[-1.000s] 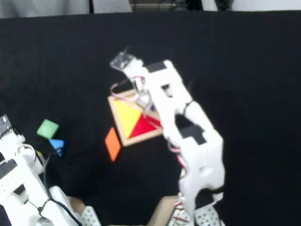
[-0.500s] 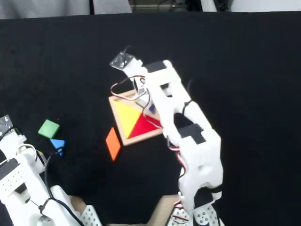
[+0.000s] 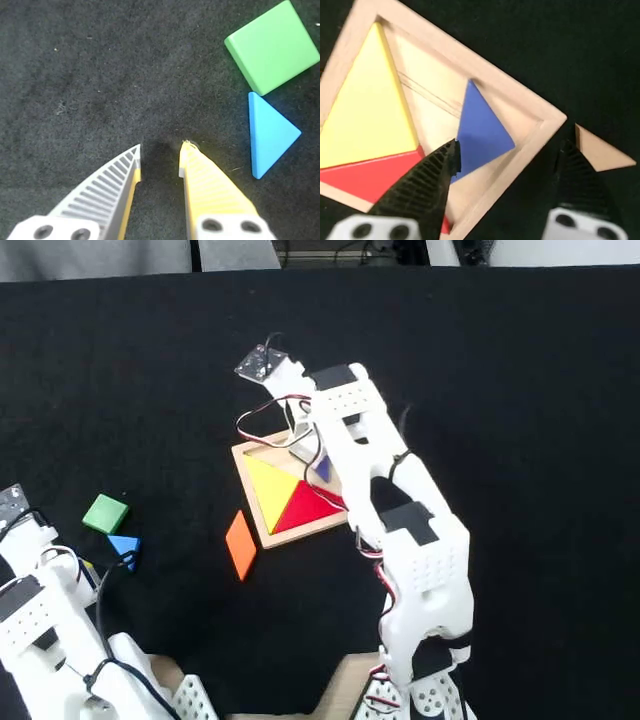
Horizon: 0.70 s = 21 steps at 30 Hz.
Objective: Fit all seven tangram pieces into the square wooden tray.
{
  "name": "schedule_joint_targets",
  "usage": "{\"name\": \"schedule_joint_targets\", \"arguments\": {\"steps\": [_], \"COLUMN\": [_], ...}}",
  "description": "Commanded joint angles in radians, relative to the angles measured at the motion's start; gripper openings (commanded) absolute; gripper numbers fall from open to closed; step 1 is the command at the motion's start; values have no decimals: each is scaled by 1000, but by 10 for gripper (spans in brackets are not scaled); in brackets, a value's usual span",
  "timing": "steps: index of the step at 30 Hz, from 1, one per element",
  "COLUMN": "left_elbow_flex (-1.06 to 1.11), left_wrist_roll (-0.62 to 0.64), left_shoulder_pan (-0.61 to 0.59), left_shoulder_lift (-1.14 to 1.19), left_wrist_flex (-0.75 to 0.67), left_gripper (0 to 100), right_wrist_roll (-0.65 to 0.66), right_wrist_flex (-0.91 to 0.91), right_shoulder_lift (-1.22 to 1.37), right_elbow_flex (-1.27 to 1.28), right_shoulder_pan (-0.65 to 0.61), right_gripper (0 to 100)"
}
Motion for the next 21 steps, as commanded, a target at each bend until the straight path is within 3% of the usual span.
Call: {"name": "schedule_joint_targets", "arguments": {"steps": [1, 3, 8, 11, 21], "left_elbow_flex": [-4, -4, -4, -4, -4], "left_wrist_roll": [3, 3, 3, 3, 3], "left_shoulder_pan": [-7, -7, -7, -7, -8], "left_shoulder_lift": [-15, -15, -15, -15, -15], "left_wrist_flex": [-15, -15, -15, -15, -15], "left_gripper": [137, 137, 136, 136, 135], "right_wrist_roll": [-8, -8, -21, -77, -91], "right_wrist_flex": [57, 103, 138, 118, 83], "right_shoulder_lift": [-35, -79, -156, -124, 61], "right_elbow_flex": [-47, -54, -45, -22, -105], "right_shoulder_pan": [8, -12, -44, -48, -37], "right_gripper": [302, 264, 4, 60, 12]}}
